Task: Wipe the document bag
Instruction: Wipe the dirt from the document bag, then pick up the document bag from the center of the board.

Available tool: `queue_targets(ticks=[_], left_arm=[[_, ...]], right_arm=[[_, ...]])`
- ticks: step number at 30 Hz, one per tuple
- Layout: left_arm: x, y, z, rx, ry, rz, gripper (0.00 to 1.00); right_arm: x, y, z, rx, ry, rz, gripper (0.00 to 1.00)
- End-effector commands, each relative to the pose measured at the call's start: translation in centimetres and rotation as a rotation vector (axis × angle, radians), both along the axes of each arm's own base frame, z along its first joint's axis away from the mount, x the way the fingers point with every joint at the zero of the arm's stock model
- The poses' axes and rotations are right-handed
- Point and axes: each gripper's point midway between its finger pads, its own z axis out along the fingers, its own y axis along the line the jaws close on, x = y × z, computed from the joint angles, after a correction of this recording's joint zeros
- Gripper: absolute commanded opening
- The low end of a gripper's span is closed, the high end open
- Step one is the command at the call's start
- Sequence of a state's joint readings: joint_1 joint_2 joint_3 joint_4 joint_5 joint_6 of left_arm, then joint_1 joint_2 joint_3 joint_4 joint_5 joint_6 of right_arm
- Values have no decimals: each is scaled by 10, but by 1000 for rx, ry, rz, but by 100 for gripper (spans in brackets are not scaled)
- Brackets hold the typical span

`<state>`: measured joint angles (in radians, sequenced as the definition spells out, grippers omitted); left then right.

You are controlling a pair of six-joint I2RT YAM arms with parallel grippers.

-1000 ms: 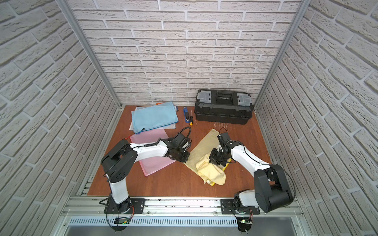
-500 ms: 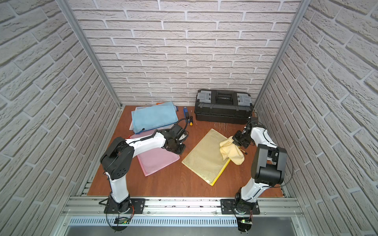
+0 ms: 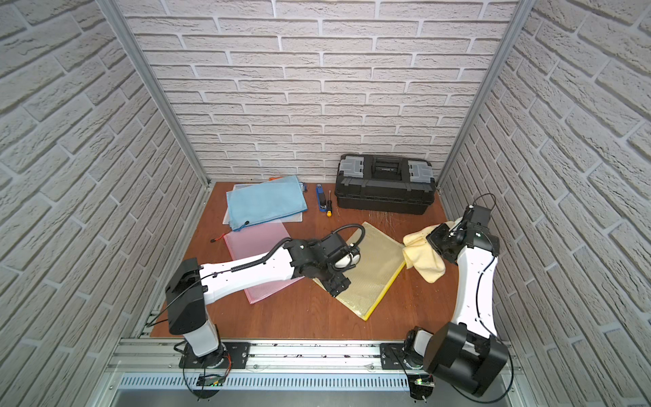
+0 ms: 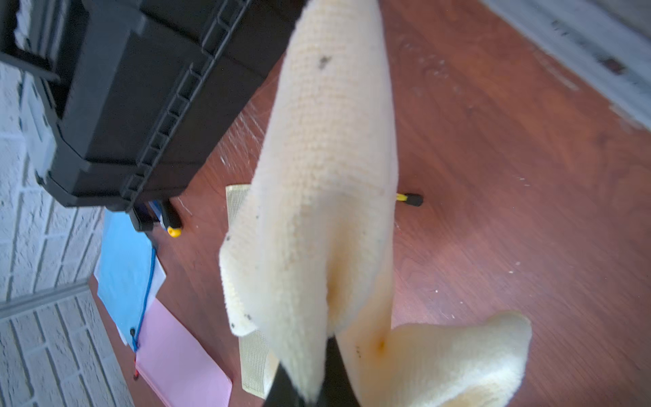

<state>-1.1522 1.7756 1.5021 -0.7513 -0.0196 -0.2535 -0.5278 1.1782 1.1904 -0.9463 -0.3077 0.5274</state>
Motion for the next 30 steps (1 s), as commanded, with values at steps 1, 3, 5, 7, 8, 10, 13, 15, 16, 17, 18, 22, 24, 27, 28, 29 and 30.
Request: queue_targets(ticks=[1, 3, 5, 7, 8, 10, 13, 15, 16, 17, 18, 22, 24, 27, 28, 29, 30], left_arm=[[-6, -7, -12, 109, -50, -30, 86], [-11, -22, -22, 120, -26, -34, 86], [-15, -35, -32, 142, -24, -62, 86], [-19, -47, -39, 173, -50, -106, 86], [-20, -55, -40, 184, -65, -120, 86], [-23, -66, -46, 212, -67, -141, 86], [-25, -73, -59, 270, -55, -143, 83], [-27, -75, -65, 291, -29, -144, 81], [-29, -75, -67, 293, -15, -145, 80], [-31, -78, -67, 287, -2, -146, 79], [-33, -80, -68, 282, 9, -144, 79], [-34, -81, -75, 308, 35, -126, 77], [-34, -80, -81, 340, 43, -121, 76], [-37, -81, -89, 371, 53, -127, 75], [-40, -82, -91, 375, 59, -133, 74], [-42, -83, -93, 376, 67, -132, 74], [-44, -84, -95, 376, 73, -134, 73]], right_arm=[[-8, -21, 38, -74, -86, -108, 2], [-10, -29, 54, -79, -134, -137, 2], [-9, -29, 63, -60, -165, -137, 2], [-9, -29, 67, -44, -183, -137, 2], [-10, -29, 68, -42, -194, -142, 2], [-12, -29, 70, -41, -208, -154, 2], [-17, -31, 74, -44, -228, -170, 2], [-19, -31, 76, -49, -232, -169, 2], [-19, -31, 77, -54, -233, -168, 2], [-20, -31, 77, -60, -230, -169, 2], [-21, -31, 77, -63, -229, -169, 2], [-23, -32, 81, -75, -240, -174, 2], [-23, -31, 82, -73, -246, -170, 2], [-22, -29, 83, -62, -253, -164, 2], [-22, -29, 83, -61, -254, -162, 2], [-22, -29, 84, -61, -256, -160, 2], [-22, -28, 84, -61, -258, -159, 2]])
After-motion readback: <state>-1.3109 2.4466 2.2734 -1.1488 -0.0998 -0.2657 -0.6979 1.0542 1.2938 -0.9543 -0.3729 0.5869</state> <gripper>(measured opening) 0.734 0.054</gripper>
